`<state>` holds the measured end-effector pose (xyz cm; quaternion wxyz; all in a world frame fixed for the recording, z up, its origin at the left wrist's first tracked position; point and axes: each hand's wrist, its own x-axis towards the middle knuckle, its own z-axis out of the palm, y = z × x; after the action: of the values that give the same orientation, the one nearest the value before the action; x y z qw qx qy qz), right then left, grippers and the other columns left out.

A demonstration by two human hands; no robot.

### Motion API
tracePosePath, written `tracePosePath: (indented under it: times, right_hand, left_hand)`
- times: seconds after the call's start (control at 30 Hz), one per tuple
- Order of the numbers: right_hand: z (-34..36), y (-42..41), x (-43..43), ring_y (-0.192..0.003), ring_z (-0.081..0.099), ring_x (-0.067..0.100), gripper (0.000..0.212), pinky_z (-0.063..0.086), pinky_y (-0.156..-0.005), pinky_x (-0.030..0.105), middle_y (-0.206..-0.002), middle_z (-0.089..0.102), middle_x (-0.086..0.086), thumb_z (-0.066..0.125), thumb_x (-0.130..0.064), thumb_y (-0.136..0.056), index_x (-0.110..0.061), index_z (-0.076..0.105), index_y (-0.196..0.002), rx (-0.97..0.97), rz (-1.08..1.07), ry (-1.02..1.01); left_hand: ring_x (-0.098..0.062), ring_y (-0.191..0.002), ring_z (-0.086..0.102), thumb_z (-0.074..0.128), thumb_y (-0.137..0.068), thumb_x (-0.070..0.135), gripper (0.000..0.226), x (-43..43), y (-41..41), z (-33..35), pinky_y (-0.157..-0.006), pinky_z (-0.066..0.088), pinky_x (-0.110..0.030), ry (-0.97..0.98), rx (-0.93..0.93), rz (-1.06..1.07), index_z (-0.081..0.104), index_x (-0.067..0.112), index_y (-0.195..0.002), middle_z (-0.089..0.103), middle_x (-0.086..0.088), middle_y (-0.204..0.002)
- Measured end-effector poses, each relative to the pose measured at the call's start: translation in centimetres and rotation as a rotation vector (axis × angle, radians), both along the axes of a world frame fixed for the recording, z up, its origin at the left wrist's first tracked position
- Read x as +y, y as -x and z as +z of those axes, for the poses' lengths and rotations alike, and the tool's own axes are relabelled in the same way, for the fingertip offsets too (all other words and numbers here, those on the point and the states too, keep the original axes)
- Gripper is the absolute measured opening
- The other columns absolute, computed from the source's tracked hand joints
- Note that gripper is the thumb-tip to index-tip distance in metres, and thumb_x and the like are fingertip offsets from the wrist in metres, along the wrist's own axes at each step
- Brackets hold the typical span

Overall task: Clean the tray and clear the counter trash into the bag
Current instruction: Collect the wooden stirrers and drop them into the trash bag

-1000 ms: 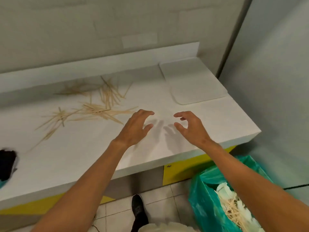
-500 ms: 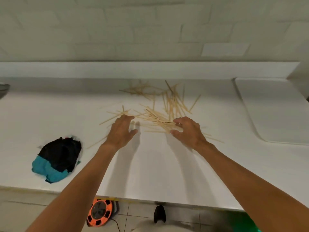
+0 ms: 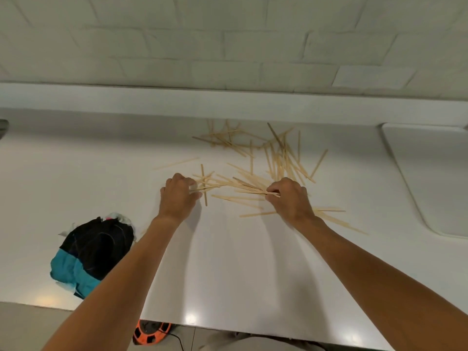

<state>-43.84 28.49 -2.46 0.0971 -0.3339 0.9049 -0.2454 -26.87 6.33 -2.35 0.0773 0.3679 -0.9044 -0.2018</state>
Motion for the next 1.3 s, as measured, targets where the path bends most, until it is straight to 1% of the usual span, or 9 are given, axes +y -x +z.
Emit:
tracePosePath:
  times: [0.17,0.43,0.5,0.57,0.67,0.87,1.07,1.2,1.3]
  right_hand:
    - [0.0,-0.2,-0.5,-0.090,0.061,0.021,0.011,0.043,-0.088,0.040,-0.094,0.066,-0.002,0.061,-0.019,-0.089,-0.019,0.072,-0.089,0.062,-0.034,-0.016]
    - [1.5,-0.1,-0.4,-0.084,0.061,0.020,0.012,0.048,-0.082,0.039,-0.085,0.069,-0.003,0.061,-0.021,-0.091,-0.019,0.073,-0.092,0.043,-0.067,0.080]
    - [2.1,0.1,-0.2,-0.080,0.058,0.018,0.014,0.045,-0.070,0.032,-0.077,0.066,-0.007,0.061,-0.021,-0.090,-0.025,0.071,-0.081,0.017,-0.062,0.131]
    - [2.7,0.2,0.0,-0.072,0.050,0.016,0.033,0.035,-0.059,0.027,-0.062,0.052,-0.012,0.058,-0.020,-0.089,-0.036,0.053,-0.060,-0.009,-0.058,0.174]
    - [3.2,0.3,0.3,-0.061,0.045,0.011,0.042,0.033,-0.055,0.029,-0.054,0.044,-0.010,0.055,-0.020,-0.091,-0.033,0.044,-0.053,-0.051,-0.040,0.235]
    - [2.7,0.7,1.1,-0.061,0.045,0.018,0.032,0.040,-0.061,0.032,-0.067,0.054,0.018,0.050,-0.018,-0.094,0.002,0.055,-0.070,-0.156,-0.040,0.288]
    - [2.9,0.7,2.4,-0.063,0.047,0.009,0.027,0.035,-0.056,0.010,-0.066,0.055,0.001,0.050,-0.009,-0.095,-0.001,0.062,-0.073,-0.239,-0.055,0.319]
    - [3.0,1.2,3.0,-0.064,0.048,0.013,0.026,0.039,-0.060,0.023,-0.073,0.061,0.010,0.051,-0.009,-0.092,-0.006,0.066,-0.072,-0.287,-0.093,0.314]
    - [2.8,1.4,3.9,-0.070,0.054,0.020,0.027,0.041,-0.062,0.026,-0.080,0.067,0.013,0.050,-0.012,-0.095,-0.007,0.067,-0.074,-0.302,-0.116,0.310]
  left_hand:
    - [-0.033,-0.096,0.057,0.062,-0.091,0.014,0.015,0.3,1.2,-0.6,-0.082,0.049,-0.046,0.014,0.072,-0.020,0.070,0.005,-0.101,0.060,-0.015,-0.101]
    - [-0.030,-0.105,0.050,0.044,-0.099,0.011,0.024,0.9,2.0,-1.6,-0.080,0.041,-0.035,0.157,-0.110,-0.120,0.055,0.005,-0.120,0.053,-0.013,-0.117]
    - [-0.031,-0.104,0.051,0.043,-0.098,0.008,0.023,0.9,2.0,-1.6,-0.080,0.041,-0.035,0.151,-0.105,-0.128,0.053,0.003,-0.118,0.054,-0.014,-0.116]
    - [-0.035,-0.100,0.054,0.042,-0.096,0.001,0.020,0.9,2.2,-1.4,-0.075,0.041,-0.037,0.080,-0.059,-0.113,0.050,0.000,-0.114,0.056,-0.017,-0.109]
    - [-0.037,-0.087,0.056,0.036,-0.092,-0.003,0.022,0.9,2.5,-0.5,-0.067,0.038,-0.038,-0.003,-0.039,-0.094,0.043,0.005,-0.111,0.057,-0.016,-0.099]
    - [-0.035,-0.076,0.056,0.031,-0.098,0.008,0.008,1.8,2.6,1.0,-0.064,0.042,-0.040,-0.068,-0.081,-0.236,0.037,0.014,-0.097,0.057,-0.011,-0.086]
    - [-0.020,-0.098,0.053,0.026,-0.106,0.023,0.027,3.3,2.6,1.7,-0.080,0.039,-0.029,-0.374,0.057,-0.283,0.049,0.010,-0.098,0.057,0.002,-0.114]
    - [-0.004,-0.076,0.050,0.030,-0.106,0.022,0.033,4.5,2.8,2.7,-0.064,0.037,-0.018,-0.377,0.122,-0.317,0.056,0.004,-0.097,0.055,0.007,-0.090]
    - [-0.004,-0.072,0.048,0.031,-0.105,0.018,0.031,5.1,3.3,2.8,-0.062,0.036,-0.019,-0.353,0.159,-0.340,0.056,0.002,-0.095,0.052,0.011,-0.082]
